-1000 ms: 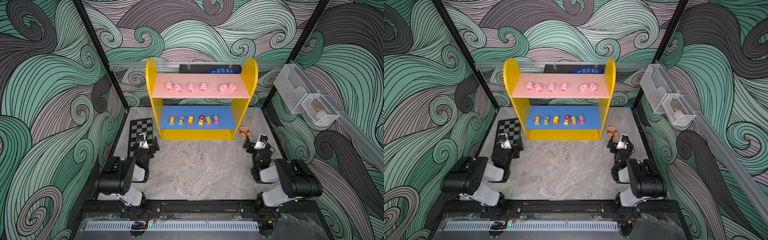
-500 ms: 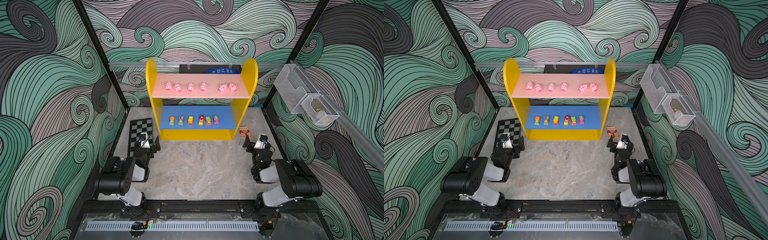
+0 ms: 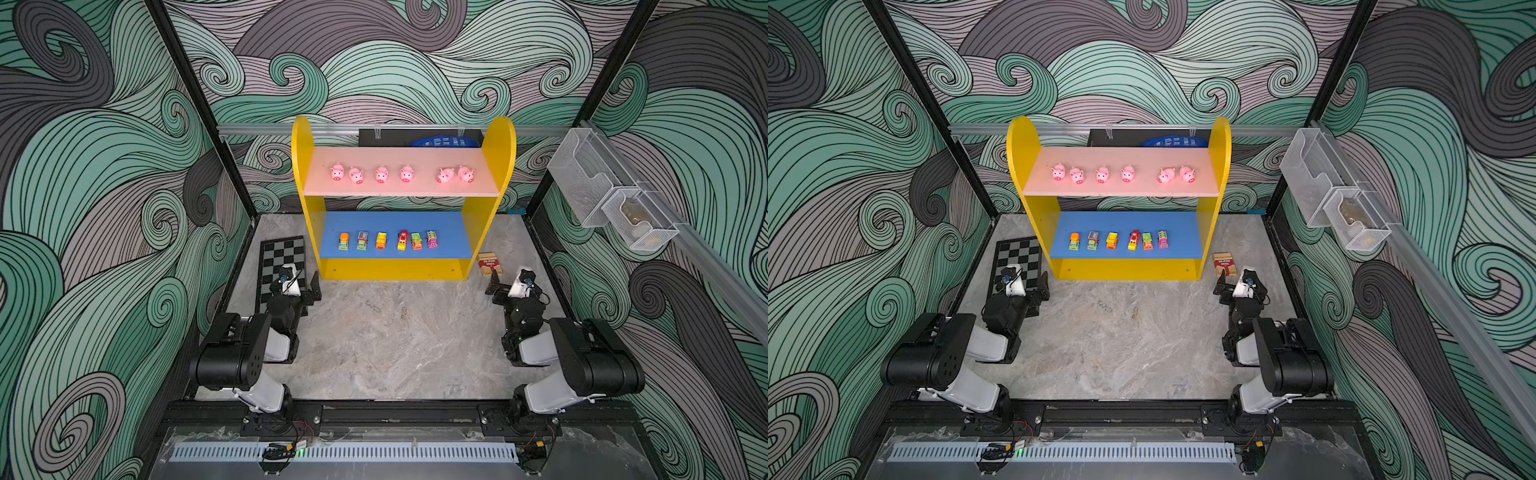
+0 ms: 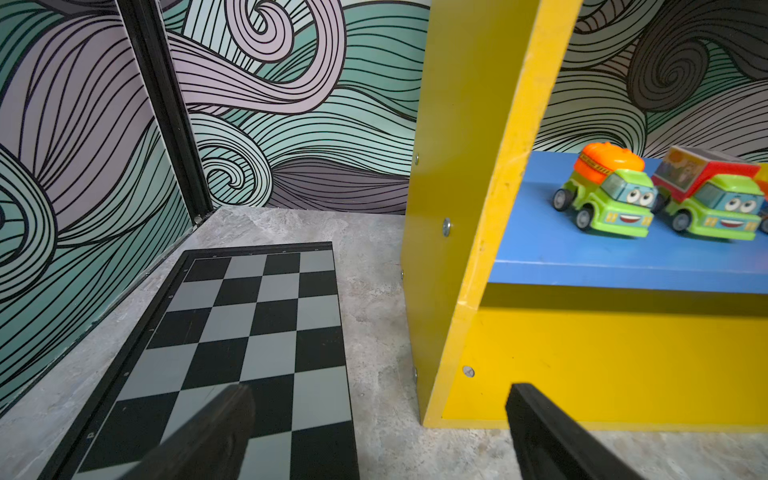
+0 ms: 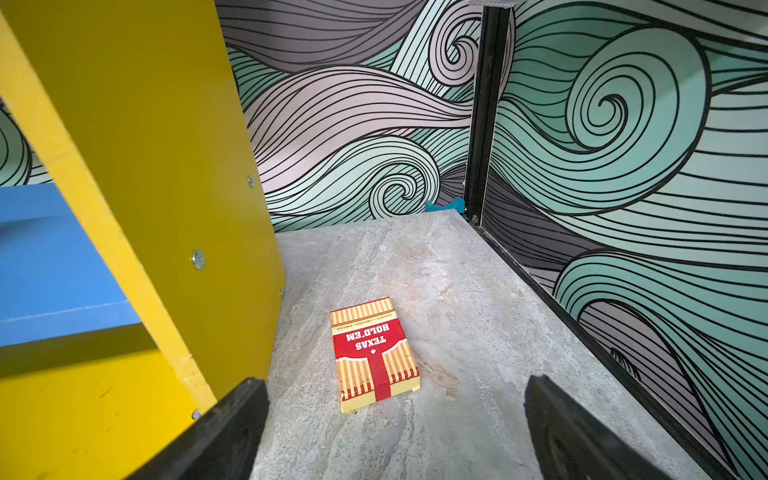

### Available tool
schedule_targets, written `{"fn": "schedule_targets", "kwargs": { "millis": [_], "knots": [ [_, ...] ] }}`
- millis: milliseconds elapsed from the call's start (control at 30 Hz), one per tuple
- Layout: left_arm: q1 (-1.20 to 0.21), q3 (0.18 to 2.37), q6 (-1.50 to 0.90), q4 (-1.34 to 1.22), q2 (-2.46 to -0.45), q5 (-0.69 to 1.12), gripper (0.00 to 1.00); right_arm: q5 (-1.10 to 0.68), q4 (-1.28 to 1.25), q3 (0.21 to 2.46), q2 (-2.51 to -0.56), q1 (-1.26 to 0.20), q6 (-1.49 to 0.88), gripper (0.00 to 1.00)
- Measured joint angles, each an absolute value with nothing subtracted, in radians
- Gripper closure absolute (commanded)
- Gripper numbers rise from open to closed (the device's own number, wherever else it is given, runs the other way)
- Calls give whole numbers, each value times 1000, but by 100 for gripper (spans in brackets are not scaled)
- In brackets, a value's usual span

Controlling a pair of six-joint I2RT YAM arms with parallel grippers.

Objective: Organize plastic toys on shelves
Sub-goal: Reset both arms

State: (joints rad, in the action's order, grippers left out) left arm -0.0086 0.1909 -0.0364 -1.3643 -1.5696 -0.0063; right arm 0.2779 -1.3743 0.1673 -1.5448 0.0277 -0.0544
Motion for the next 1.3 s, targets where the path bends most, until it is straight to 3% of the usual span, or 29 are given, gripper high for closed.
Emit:
{"fn": "schedule_targets", "kwargs": {
  "millis": [500,1300],
  "knots": [
    [-9,192,-36,-1364,-1570,-6,1,278,-1479,107,-1545,28,-54,0],
    [-9,192,-36,-1364,-1570,-6,2,259,-1399,177,-1545,28,-39,0]
  ]
}}
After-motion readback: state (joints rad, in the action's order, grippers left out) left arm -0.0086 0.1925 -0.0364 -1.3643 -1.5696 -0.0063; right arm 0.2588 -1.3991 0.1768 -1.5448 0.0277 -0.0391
